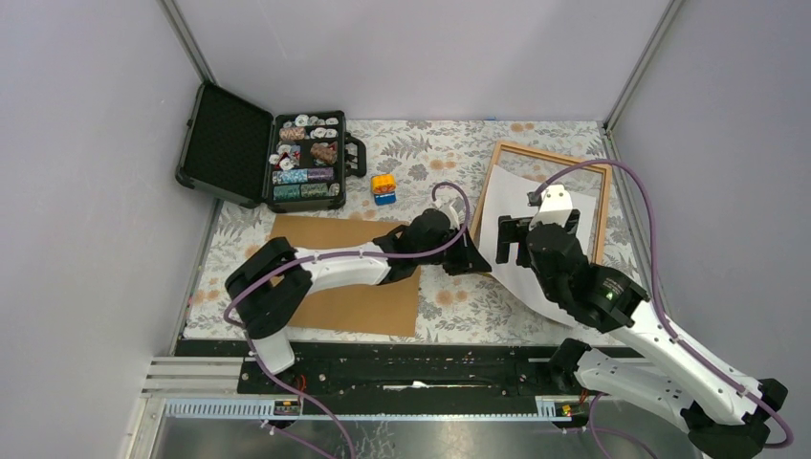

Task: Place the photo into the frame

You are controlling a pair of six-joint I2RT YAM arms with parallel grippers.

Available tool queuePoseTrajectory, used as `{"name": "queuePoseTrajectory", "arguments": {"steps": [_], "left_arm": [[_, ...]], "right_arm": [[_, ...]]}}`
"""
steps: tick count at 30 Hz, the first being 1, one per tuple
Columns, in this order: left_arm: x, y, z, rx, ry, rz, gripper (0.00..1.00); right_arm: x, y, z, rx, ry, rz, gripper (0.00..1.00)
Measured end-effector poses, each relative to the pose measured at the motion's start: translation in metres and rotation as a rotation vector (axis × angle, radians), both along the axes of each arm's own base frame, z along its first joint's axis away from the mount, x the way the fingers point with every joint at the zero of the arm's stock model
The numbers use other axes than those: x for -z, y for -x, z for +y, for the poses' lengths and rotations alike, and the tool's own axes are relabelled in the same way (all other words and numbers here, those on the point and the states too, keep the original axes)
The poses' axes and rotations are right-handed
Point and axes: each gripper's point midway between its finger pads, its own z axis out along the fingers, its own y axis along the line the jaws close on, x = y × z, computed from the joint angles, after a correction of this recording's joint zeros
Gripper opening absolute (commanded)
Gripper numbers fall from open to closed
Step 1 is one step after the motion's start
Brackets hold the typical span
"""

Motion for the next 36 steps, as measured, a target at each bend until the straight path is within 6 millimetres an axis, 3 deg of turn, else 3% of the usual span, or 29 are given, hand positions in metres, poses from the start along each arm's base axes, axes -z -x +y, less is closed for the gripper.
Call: {"name": "queuePoseTrajectory", "arguments": {"steps": [10, 20, 28, 36], "left_arm": [[0.042, -0.034, -0.013, -0.043, -0.034, 0.056, 0.0], [0.054, -0.055, -0.025, -0.118, -0.009, 0.098, 0.0], [0.077, -0.087, -0.026, -0.189, -0.005, 0.143, 0.0], [0.094, -0.089, -0.041, -0.145, 0.022, 0.19, 0.0]], "right_arm": [[-0.015, 0.0, -0.019, 0.08, -0.007, -0.068, 1.0], [-0.019, 0.0, -0.028, 0.114, -0.028, -0.111, 1.0], [-0.015, 0.0, -0.029, 0.112, -0.012, -0.111, 1.0], [-0.014, 0.0, -0.03, 0.11, -0.007, -0.113, 1.0]]}}
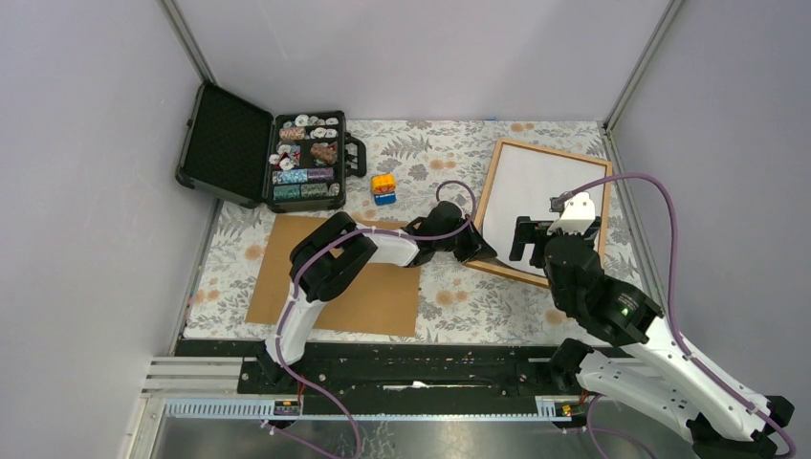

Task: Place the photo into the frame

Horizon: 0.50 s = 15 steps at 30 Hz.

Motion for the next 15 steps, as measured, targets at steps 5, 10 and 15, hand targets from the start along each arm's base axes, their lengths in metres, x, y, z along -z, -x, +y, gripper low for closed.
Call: {"name": "queuePoseTrajectory", "arguments": {"steps": [5, 10, 15], "left_arm": [[-0.0003, 0.0024, -0.001, 0.016, 0.01, 0.006, 0.0], [0.003, 0.0025, 0.0005, 0.028, -0.026, 0.005, 0.28], [0.0071, -0.0013, 0.0051, 0.035, -0.094, -0.03, 0.59]], "right_arm": [[0.0026, -0.0002, 0.0003, -0.001, 0.003, 0.002, 1.0], [0.0037, -0.0001, 0.0008, -0.004, 0.003, 0.004, 1.0], [0.0039, 0.0008, 0.0013, -0.011, -0.003, 0.004, 1.0]]}}
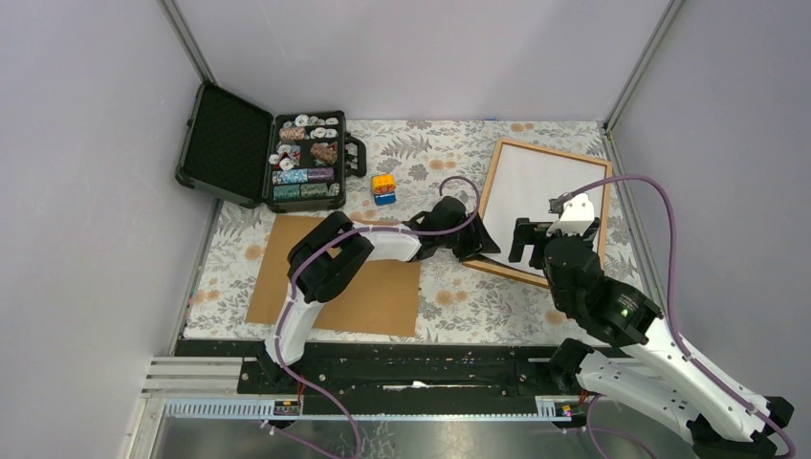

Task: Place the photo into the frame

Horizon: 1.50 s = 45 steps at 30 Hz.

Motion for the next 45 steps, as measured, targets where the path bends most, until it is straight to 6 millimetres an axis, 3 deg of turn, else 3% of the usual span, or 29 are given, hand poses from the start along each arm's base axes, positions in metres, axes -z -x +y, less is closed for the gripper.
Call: {"name": "queuePoseTrajectory", "arguments": {"steps": [6, 13, 17, 22, 26, 30, 39, 42, 45], "left_arm": [[-0.018, 0.003, 0.011, 0.025, -0.057, -0.054, 0.82], [-0.057, 0.018, 0.034, 0.055, -0.09, -0.113, 0.92], [-0.089, 0.034, 0.066, 0.058, -0.121, -0.184, 0.95], [-0.11, 0.063, 0.125, 0.032, -0.201, -0.257, 0.98], [-0.108, 0.086, 0.179, -0.012, -0.293, -0.282, 0.99], [-0.105, 0.098, 0.227, -0.084, -0.387, -0.304, 0.99], [-0.088, 0.069, 0.314, -0.352, -0.584, -0.225, 0.99], [-0.071, 0.063, 0.34, -0.445, -0.616, -0.154, 0.99], [-0.042, 0.074, 0.354, -0.488, -0.629, -0.074, 0.99]], "right_arm": [[-0.003, 0.002, 0.001, -0.013, -0.027, -0.007, 1.0], [0.007, 0.003, 0.008, -0.036, -0.047, 0.02, 1.0], [0.011, 0.005, 0.013, -0.048, -0.075, 0.032, 1.0], [0.023, 0.006, 0.026, -0.078, -0.117, 0.08, 1.0], [0.042, 0.004, 0.05, -0.116, -0.158, 0.161, 1.0], [0.073, 0.006, 0.078, -0.166, -0.218, 0.272, 1.0], [0.121, 0.022, 0.159, -0.334, -0.477, 0.52, 1.0], [0.135, 0.028, 0.182, -0.371, -0.551, 0.611, 1.0], [0.144, 0.031, 0.199, -0.389, -0.612, 0.676, 1.0]]}}
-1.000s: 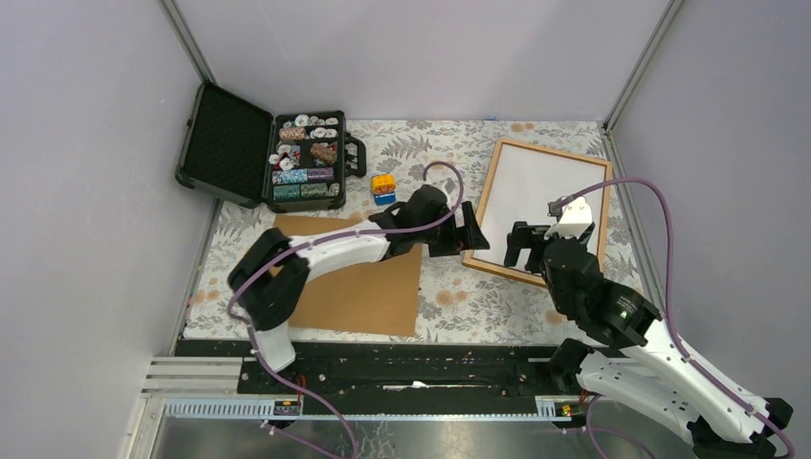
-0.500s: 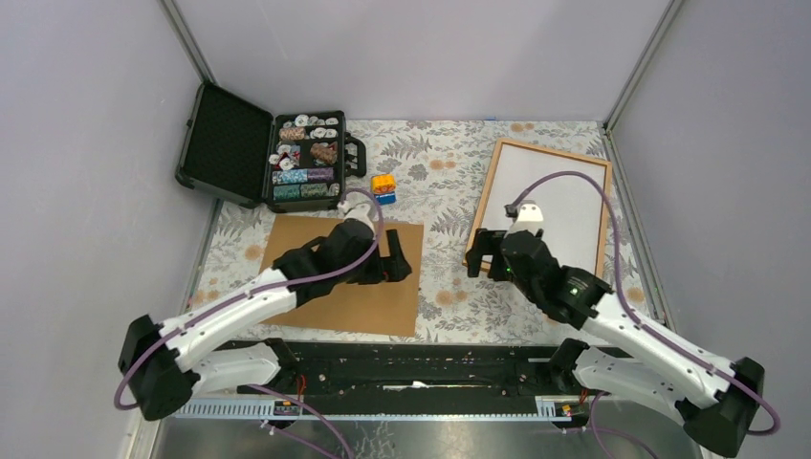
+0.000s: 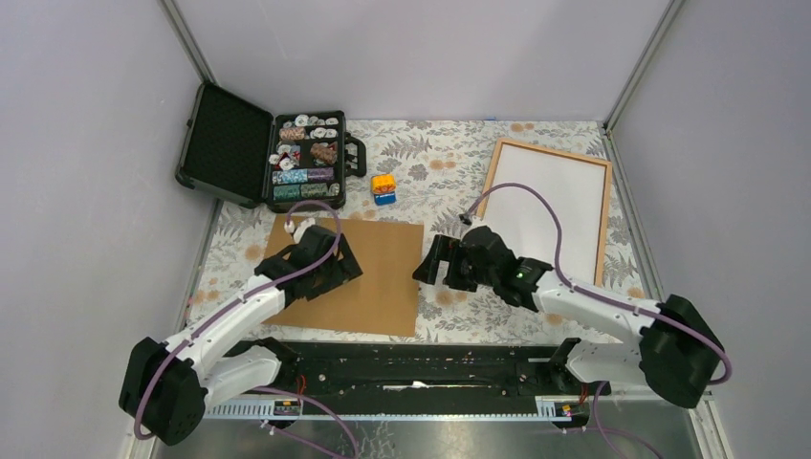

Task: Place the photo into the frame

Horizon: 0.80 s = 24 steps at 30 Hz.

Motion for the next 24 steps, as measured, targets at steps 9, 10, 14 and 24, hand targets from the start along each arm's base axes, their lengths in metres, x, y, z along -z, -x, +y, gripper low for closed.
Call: {"name": "queuePoseTrajectory", "arguments": {"steps": [9, 10, 14, 24], "left_arm": [[0.053, 0.037, 0.003, -0.051, 0.062, 0.132, 0.99], [0.053, 0.036, 0.002, -0.051, 0.07, 0.129, 0.99], [0.052, 0.032, -0.003, -0.05, 0.097, 0.112, 0.99], [0.051, 0.025, -0.012, -0.034, 0.147, 0.076, 0.99]], "right_arm": [[0.03, -0.006, 0.024, -0.013, -0.036, 0.095, 1.0], [0.034, -0.009, 0.025, -0.008, -0.039, 0.104, 1.0], [0.052, -0.016, 0.029, 0.002, -0.05, 0.154, 1.0], [0.066, -0.024, 0.034, -0.008, -0.096, 0.197, 0.99]]}}
